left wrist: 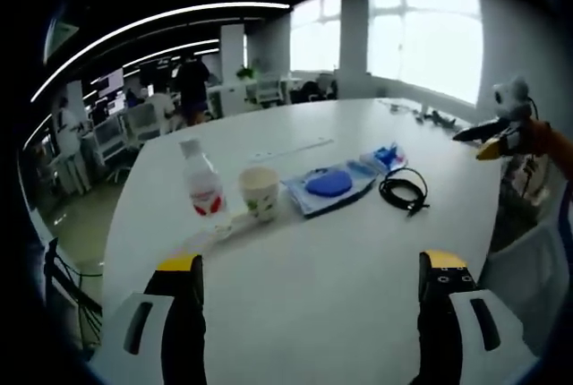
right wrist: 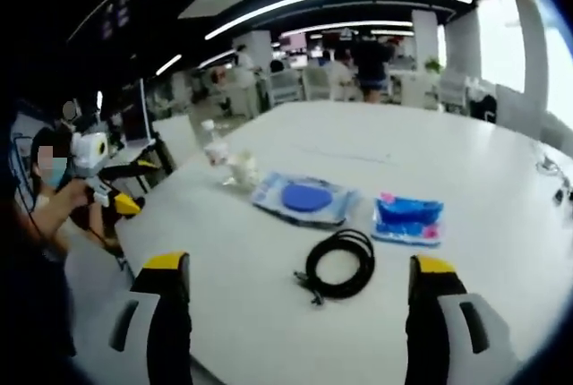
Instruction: Arrange the tabletop items into an orderly group along one side of the table until the central work area is clear of visible clutter.
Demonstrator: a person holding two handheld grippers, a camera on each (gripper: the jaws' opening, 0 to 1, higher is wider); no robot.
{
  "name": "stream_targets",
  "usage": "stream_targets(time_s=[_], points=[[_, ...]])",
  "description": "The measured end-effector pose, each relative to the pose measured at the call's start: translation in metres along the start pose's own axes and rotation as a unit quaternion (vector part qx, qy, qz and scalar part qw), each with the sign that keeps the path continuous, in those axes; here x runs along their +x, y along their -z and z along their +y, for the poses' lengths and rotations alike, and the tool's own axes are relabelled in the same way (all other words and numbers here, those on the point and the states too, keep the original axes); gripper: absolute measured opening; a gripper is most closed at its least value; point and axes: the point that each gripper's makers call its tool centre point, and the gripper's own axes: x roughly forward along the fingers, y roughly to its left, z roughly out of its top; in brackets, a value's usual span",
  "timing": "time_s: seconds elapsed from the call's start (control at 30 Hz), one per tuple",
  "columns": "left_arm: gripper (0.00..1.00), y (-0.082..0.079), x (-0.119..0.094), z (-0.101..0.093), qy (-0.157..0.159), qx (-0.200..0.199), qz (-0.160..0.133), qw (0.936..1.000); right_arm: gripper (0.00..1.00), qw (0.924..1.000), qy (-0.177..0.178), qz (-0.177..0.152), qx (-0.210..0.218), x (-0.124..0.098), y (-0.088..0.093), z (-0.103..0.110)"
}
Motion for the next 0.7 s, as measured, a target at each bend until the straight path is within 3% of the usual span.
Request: stream_targets(time_s=[0.3, 0.7], points=[[1.0, 0.009, -0.016, 0.002, -0.009, -0.006, 0.002, 0.9999, 1.0, 0.9996, 0.025, -0.014, -0.002, -0.018, 0.009, 0.004], [1.0, 0.013, -0.031, -0.002, -0.028, -0.009, -0.008, 0.9995, 1.0, 0.9981, 0.041, -0.041, -0.022, -0.027, 0.021, 0.008]])
